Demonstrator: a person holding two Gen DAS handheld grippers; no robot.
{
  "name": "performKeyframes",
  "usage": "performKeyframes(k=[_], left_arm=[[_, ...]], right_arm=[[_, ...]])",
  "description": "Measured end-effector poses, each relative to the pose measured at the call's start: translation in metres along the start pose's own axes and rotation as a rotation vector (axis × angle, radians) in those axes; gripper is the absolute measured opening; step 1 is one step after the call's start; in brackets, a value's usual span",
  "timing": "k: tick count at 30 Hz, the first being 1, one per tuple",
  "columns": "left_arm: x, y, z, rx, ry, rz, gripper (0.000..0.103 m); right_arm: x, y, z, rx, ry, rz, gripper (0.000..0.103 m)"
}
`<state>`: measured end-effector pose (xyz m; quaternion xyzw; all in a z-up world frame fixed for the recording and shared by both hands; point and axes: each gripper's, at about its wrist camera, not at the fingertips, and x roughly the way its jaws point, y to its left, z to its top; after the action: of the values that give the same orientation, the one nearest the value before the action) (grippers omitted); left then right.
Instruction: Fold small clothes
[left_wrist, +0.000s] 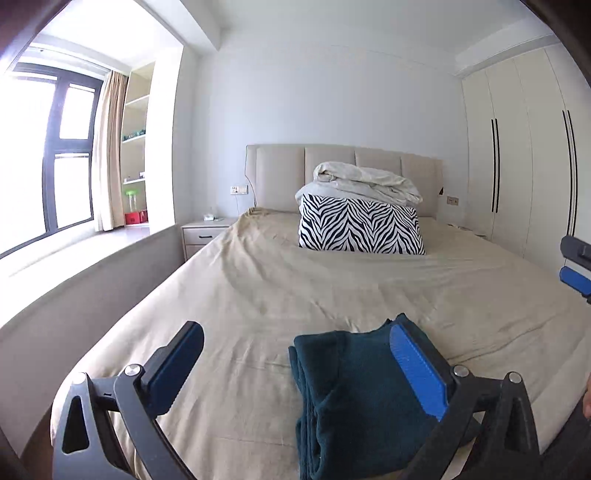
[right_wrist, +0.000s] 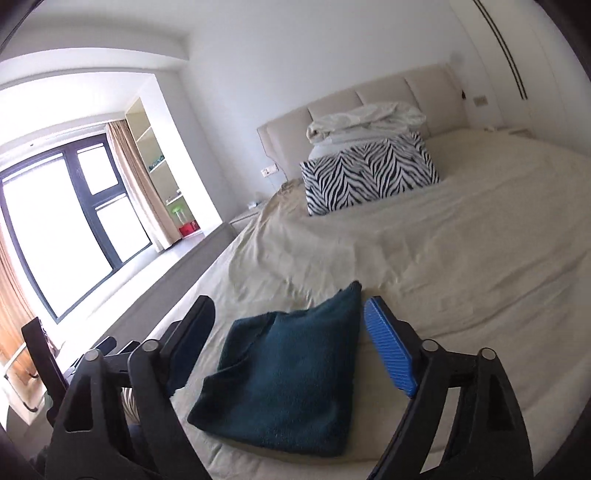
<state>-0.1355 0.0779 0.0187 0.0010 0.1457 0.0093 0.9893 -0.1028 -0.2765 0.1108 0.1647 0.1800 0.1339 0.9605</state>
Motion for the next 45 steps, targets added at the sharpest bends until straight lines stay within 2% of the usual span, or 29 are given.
performKeyframes(k=[2,3,5,9,11,14,16,20,22,24,29,33,37,45], left_arm=[[-0.011,-0.001,0.017,0.004,-0.039,0.045,0.103],[-0.016,-0.001,0.026,0.006,-0.05,0.057,0.103],[-0.023,0.0,0.04,0.003,-0.069,0.058,0.103],[-0.034,-0.003,0.054,0.019,-0.083,0.063,0.103],[-0.029,-0.005,0.053,0.024,-0.033,0.071,0.103],[-0.013,-0.007,0.04,0.013,0.071,0.079,0.103],[0.002,-0.007,0.03,0.002,0.151,0.099,0.103],[0.035,-0.007,0.003,-0.068,0.331,0.054,0.103],[0.048,-0.012,-0.014,-0.068,0.395,0.068,0.103],[0.054,-0.018,-0.031,-0.055,0.438,0.071,0.103],[0.061,-0.029,-0.047,0.001,0.475,0.066,0.103],[0.068,-0.028,-0.055,0.005,0.504,0.064,0.103],[0.074,-0.024,-0.063,-0.002,0.531,0.068,0.103],[0.079,-0.025,-0.072,0.002,0.56,0.063,0.103]], right_arm=[[-0.031,0.019,0.015,-0.05,-0.148,-0.01,0.103],[-0.04,0.028,0.021,-0.08,-0.194,-0.024,0.103],[-0.052,0.042,0.037,-0.127,-0.219,-0.053,0.103],[-0.071,0.051,0.054,-0.089,-0.195,0.024,0.103],[-0.074,0.054,0.057,-0.064,-0.154,0.013,0.103],[-0.062,0.056,0.049,-0.064,-0.046,-0.02,0.103],[-0.058,0.058,0.04,-0.071,-0.035,-0.048,0.103],[-0.047,0.061,0.024,-0.098,-0.025,-0.086,0.103],[-0.03,0.056,0.013,-0.085,0.042,-0.118,0.103],[-0.002,0.042,-0.003,-0.068,0.136,-0.207,0.103],[0.041,0.015,-0.053,-0.004,0.354,-0.298,0.103],[0.065,0.006,-0.085,-0.019,0.46,-0.392,0.103],[0.074,0.005,-0.099,-0.015,0.5,-0.4,0.103],[0.073,0.018,-0.101,-0.066,0.52,-0.393,0.103]])
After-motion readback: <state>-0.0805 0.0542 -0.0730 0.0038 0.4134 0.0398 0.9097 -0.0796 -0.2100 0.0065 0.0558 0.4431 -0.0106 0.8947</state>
